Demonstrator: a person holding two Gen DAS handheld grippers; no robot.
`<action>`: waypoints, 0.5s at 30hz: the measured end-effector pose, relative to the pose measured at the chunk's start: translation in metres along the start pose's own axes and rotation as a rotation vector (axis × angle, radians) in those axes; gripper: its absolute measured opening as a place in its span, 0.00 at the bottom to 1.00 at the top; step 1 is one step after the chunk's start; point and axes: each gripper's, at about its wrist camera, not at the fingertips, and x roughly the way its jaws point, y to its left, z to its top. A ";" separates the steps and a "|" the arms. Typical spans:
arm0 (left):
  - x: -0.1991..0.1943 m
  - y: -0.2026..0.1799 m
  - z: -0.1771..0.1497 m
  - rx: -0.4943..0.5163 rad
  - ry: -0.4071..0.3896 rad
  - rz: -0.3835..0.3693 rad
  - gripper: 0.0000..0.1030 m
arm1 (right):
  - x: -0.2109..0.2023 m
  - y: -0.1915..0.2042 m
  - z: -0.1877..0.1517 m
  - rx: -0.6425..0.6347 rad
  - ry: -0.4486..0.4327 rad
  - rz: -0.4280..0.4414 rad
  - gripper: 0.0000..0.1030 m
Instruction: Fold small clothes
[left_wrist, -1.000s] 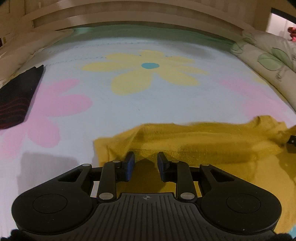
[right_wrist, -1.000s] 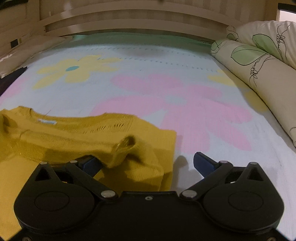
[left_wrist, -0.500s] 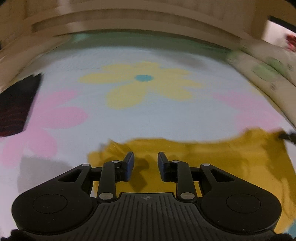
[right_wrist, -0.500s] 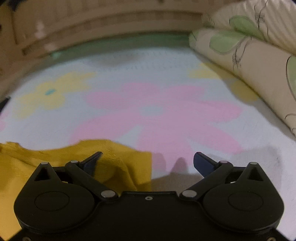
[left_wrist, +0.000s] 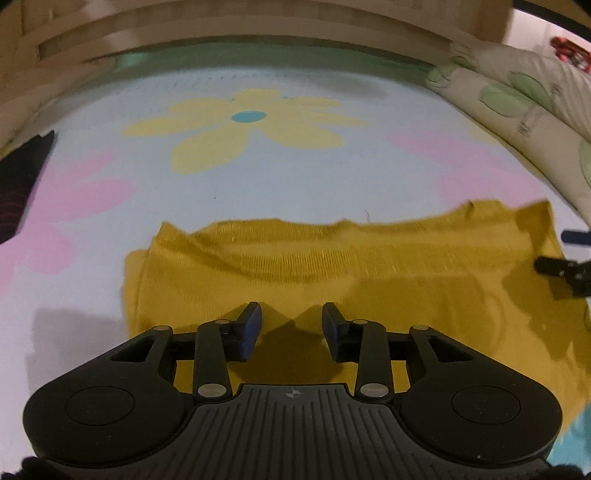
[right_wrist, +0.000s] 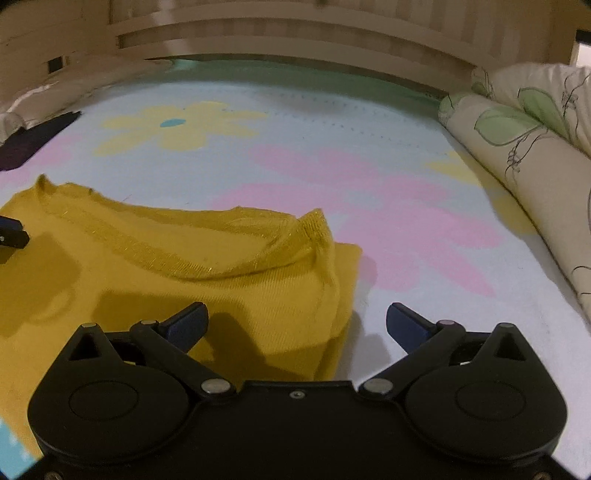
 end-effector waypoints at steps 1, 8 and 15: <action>0.006 0.001 0.006 -0.010 0.002 0.003 0.35 | 0.006 0.000 0.005 0.013 0.003 -0.004 1.00; 0.036 0.009 0.036 -0.089 0.007 0.027 0.35 | 0.046 -0.016 0.030 0.176 0.045 -0.032 1.00; 0.039 0.018 0.051 -0.142 0.012 0.053 0.35 | 0.054 -0.029 0.029 0.263 0.057 -0.008 1.00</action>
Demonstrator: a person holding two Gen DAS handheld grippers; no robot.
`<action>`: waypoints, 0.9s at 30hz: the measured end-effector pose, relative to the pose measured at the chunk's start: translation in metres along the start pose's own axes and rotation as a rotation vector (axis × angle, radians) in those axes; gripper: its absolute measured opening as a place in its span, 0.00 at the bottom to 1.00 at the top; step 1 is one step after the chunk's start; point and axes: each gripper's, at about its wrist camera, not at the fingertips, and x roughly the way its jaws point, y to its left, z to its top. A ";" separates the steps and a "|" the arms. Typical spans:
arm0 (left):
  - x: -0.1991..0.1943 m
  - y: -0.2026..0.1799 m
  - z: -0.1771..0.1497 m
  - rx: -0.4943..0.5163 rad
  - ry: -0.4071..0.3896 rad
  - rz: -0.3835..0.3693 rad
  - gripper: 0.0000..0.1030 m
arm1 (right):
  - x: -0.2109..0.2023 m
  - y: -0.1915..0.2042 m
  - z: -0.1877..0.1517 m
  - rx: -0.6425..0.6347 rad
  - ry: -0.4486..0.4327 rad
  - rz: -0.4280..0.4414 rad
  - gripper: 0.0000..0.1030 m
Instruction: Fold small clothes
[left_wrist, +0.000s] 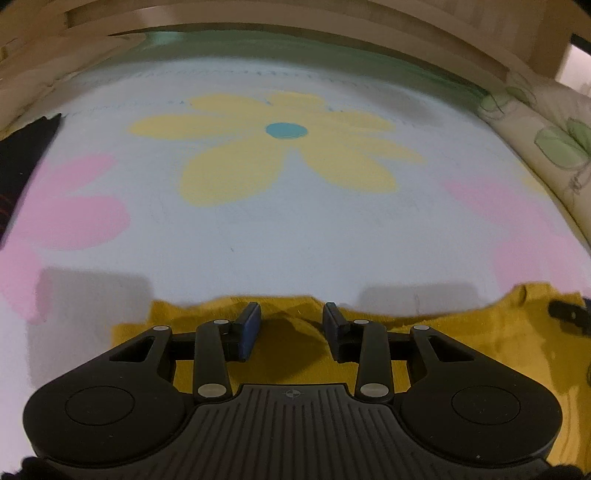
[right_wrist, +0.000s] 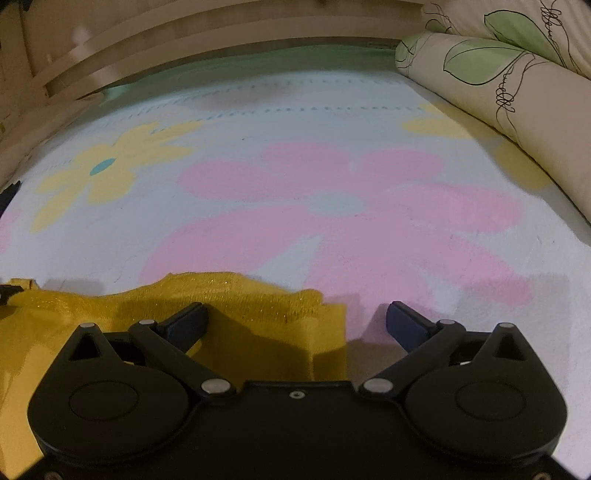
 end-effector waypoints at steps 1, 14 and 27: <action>-0.006 0.002 0.001 -0.009 -0.011 0.003 0.35 | -0.001 -0.001 0.000 0.003 0.001 0.003 1.00; -0.088 0.009 -0.106 0.243 0.062 -0.073 0.48 | -0.081 -0.016 -0.063 -0.018 0.062 0.155 1.00; -0.129 0.020 -0.161 0.356 0.049 -0.039 0.52 | -0.137 -0.026 -0.143 -0.139 0.101 0.029 1.00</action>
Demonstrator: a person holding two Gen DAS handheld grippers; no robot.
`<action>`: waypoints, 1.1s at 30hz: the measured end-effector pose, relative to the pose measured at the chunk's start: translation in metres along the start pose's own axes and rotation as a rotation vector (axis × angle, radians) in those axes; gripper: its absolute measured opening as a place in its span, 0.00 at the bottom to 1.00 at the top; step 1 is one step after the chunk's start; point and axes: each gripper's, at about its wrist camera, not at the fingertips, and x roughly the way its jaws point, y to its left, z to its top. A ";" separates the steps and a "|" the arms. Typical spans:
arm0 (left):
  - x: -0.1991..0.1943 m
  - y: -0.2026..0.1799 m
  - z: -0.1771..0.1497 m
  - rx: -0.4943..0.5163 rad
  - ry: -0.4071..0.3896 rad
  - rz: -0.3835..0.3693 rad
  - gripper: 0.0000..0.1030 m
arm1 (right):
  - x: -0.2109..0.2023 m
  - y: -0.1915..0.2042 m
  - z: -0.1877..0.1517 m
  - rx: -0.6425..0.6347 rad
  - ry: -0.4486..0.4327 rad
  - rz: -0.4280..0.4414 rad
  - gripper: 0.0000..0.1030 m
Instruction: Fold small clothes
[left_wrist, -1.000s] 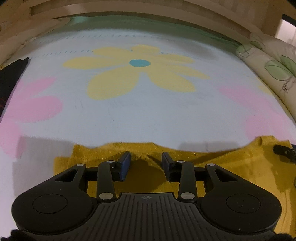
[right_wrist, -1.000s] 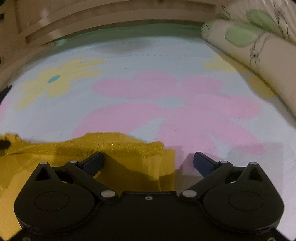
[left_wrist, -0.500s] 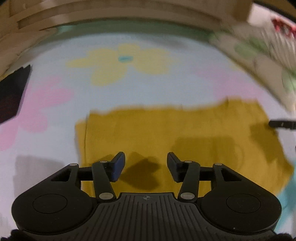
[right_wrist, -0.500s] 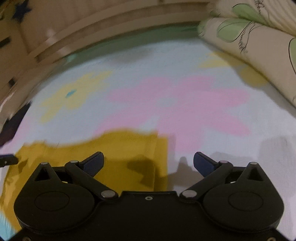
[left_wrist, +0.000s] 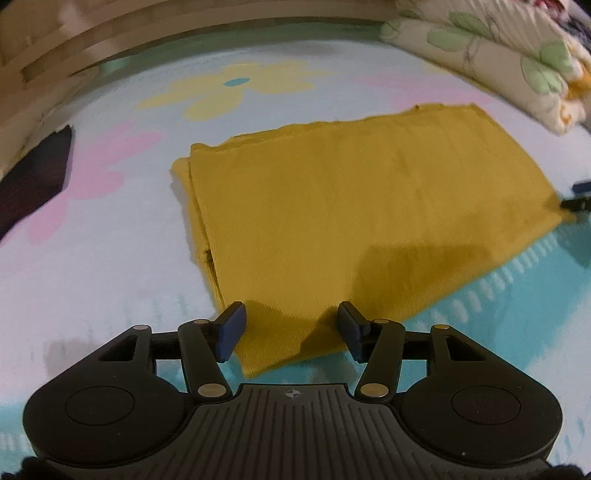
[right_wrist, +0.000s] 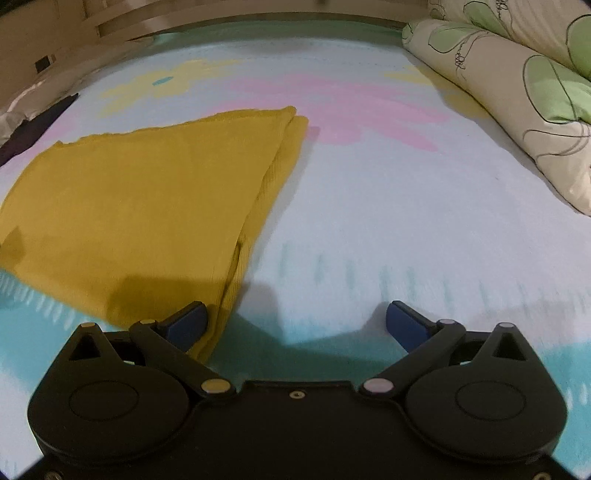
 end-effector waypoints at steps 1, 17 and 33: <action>-0.001 -0.002 0.000 -0.001 0.010 0.000 0.53 | -0.001 0.001 -0.001 0.002 0.002 -0.005 1.00; -0.015 0.003 0.008 -0.230 0.050 0.005 0.56 | -0.009 0.044 0.034 -0.105 -0.006 0.010 1.00; -0.028 -0.009 0.054 -0.242 -0.088 -0.006 0.68 | 0.022 -0.025 0.051 0.362 -0.001 0.320 1.00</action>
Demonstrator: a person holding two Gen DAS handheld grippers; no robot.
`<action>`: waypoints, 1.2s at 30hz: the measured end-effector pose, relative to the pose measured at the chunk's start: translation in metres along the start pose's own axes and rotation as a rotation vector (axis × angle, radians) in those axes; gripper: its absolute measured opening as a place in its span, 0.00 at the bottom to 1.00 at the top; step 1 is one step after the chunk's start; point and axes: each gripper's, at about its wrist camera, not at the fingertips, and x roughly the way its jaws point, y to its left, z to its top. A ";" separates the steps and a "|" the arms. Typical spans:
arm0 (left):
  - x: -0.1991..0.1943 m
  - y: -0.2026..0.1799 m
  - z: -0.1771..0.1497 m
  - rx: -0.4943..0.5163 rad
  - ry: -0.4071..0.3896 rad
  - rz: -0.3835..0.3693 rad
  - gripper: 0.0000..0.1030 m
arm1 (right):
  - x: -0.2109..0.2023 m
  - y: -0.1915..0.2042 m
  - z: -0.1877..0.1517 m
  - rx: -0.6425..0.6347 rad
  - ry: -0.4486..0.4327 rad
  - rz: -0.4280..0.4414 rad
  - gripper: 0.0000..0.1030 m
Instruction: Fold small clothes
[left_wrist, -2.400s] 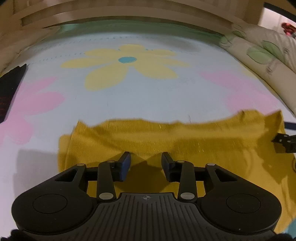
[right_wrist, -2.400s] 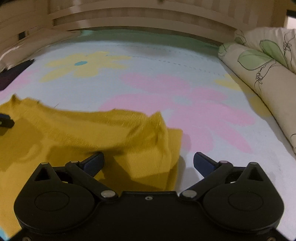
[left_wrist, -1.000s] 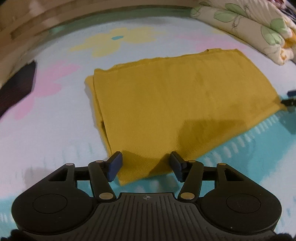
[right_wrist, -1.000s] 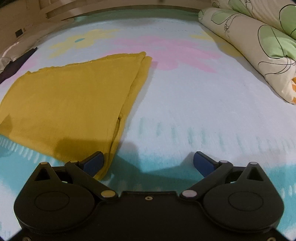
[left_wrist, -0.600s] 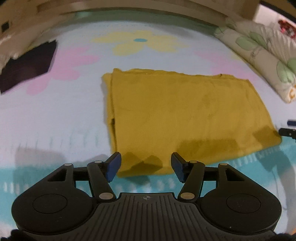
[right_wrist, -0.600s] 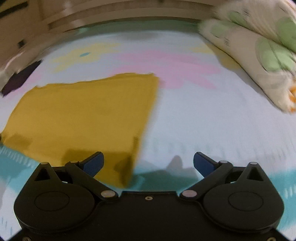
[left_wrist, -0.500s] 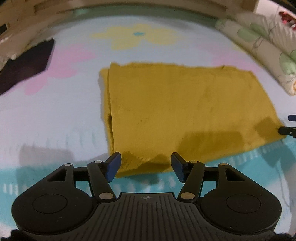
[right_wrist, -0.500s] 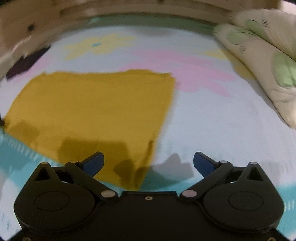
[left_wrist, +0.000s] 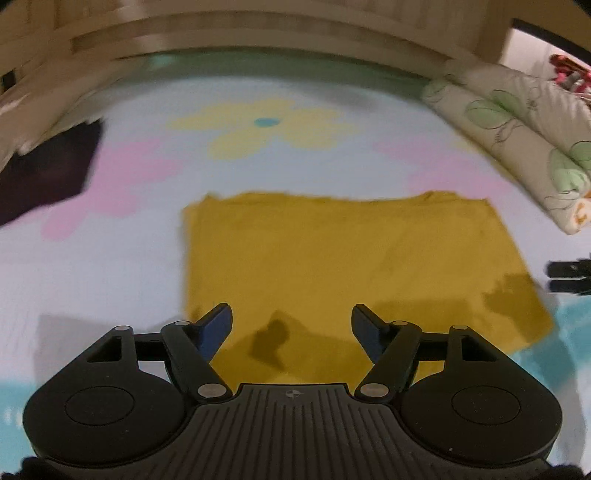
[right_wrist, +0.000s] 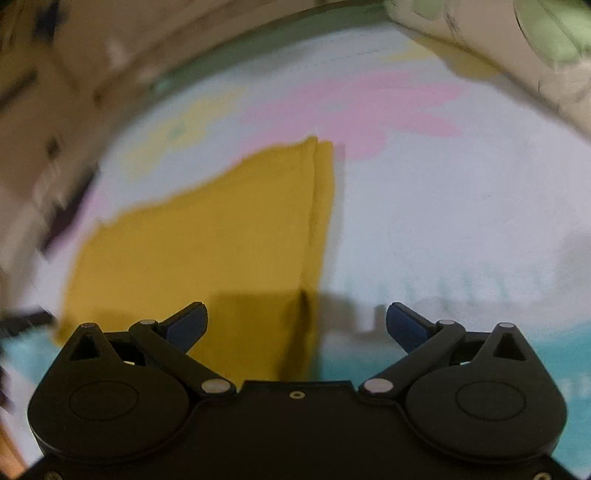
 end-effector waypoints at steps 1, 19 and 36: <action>0.005 -0.007 0.004 0.008 0.003 -0.005 0.68 | 0.005 -0.004 0.005 0.038 -0.005 0.030 1.00; 0.144 -0.091 0.065 0.008 0.146 -0.028 0.75 | 0.045 -0.033 0.032 0.214 -0.008 0.287 1.00; 0.153 -0.096 0.079 -0.001 0.152 0.007 0.89 | 0.050 -0.027 0.036 0.157 0.112 0.355 0.92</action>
